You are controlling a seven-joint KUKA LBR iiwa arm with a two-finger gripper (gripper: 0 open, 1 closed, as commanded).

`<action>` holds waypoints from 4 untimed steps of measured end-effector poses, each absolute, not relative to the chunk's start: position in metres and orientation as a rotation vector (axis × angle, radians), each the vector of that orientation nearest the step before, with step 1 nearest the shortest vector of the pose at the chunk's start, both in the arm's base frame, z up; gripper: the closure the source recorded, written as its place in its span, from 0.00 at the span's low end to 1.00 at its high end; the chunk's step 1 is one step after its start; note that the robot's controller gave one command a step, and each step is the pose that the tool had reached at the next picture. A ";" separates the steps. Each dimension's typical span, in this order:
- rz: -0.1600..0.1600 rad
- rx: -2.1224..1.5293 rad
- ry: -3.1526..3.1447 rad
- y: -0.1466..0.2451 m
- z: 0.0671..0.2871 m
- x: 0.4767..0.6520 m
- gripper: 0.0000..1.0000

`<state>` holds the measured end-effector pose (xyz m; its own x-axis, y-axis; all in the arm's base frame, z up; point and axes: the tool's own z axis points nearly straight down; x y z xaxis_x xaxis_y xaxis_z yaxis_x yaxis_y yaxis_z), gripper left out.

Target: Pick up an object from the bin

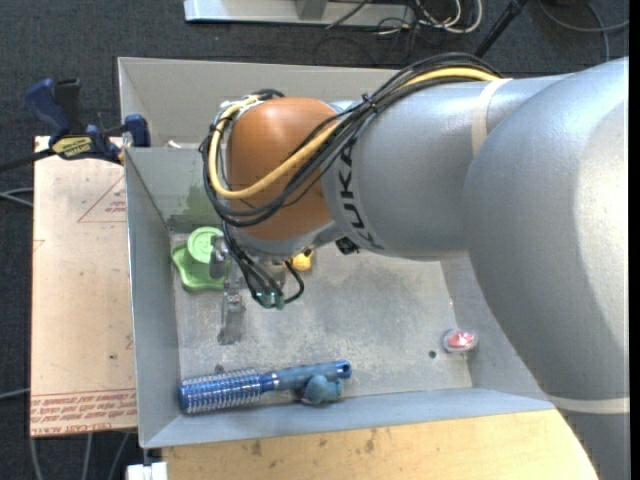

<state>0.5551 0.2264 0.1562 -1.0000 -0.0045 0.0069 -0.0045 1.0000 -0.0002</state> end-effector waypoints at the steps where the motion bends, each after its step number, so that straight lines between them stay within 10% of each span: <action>1: -0.004 0.618 -3.087 0.194 0.072 0.514 0.00; 2: 0.001 0.841 -3.046 0.215 0.075 0.486 0.00; 4: -0.007 0.766 -3.069 0.217 0.075 0.486 0.00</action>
Offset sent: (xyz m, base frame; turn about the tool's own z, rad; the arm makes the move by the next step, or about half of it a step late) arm -0.0439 -0.0333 -0.0862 -0.3932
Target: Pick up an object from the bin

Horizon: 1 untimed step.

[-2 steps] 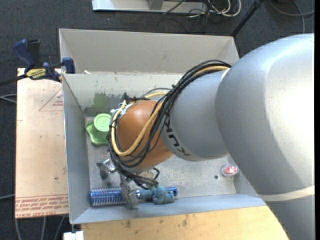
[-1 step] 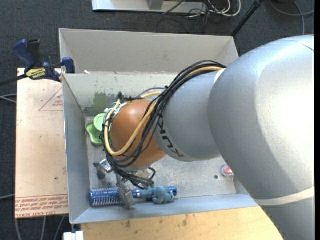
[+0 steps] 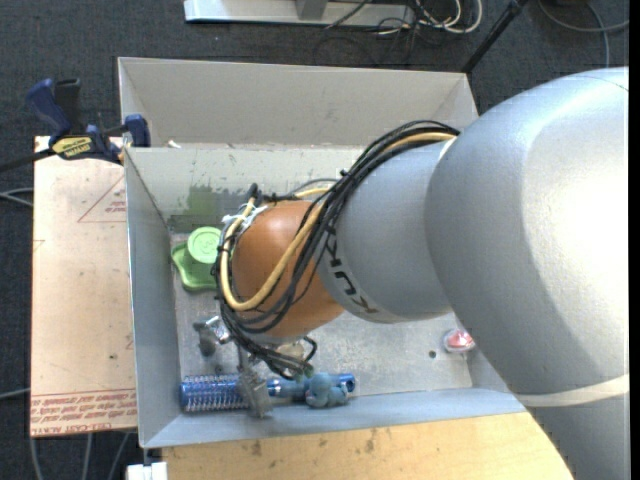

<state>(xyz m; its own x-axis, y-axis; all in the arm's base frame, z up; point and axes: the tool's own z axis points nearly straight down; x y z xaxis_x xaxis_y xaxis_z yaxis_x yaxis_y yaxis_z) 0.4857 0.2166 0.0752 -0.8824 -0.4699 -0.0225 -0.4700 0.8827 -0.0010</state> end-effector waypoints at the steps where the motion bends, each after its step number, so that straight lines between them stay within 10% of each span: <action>1: -0.004 -0.756 3.044 0.212 0.072 0.482 1.00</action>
Offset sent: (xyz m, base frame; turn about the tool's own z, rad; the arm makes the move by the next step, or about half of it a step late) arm 0.0000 0.0000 0.0000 0.0000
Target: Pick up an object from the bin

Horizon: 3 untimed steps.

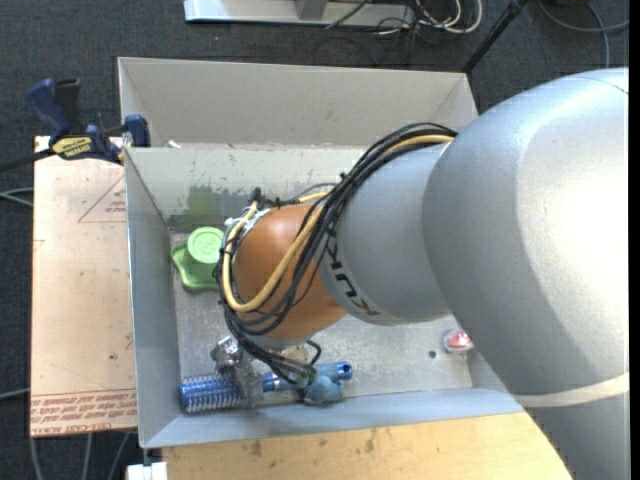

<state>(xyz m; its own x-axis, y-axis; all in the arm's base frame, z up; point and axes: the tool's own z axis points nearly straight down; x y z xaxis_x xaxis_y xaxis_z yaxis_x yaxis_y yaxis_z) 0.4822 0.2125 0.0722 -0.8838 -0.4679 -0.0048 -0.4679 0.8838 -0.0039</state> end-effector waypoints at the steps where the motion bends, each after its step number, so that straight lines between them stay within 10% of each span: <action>1: 0.007 -0.752 3.027 0.216 0.075 0.486 0.00; 3: -0.001 -0.505 3.087 0.216 0.075 0.487 0.00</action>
Offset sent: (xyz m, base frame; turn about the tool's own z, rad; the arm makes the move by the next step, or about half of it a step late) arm 0.0000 0.0000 0.0000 0.0000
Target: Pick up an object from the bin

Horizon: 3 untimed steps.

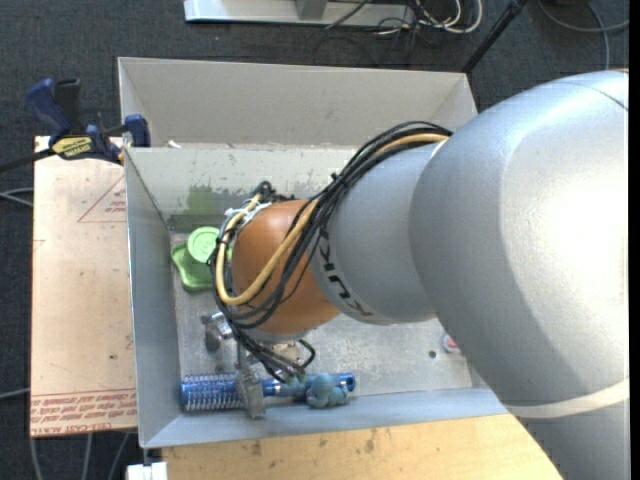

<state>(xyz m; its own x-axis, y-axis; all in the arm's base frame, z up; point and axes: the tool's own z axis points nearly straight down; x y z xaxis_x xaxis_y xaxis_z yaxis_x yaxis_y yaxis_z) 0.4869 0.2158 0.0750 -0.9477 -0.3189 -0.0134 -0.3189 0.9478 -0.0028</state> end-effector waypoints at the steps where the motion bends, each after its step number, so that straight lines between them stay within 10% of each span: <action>1: -0.001 -0.503 3.096 0.215 0.074 0.484 1.00; 2: 0.007 -0.500 3.085 0.218 0.075 0.487 0.00; 3: 0.002 -0.503 3.093 0.217 0.074 0.485 1.00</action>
Offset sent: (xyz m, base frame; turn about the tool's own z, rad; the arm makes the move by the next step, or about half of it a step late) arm 0.0000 0.0000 0.0000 0.0000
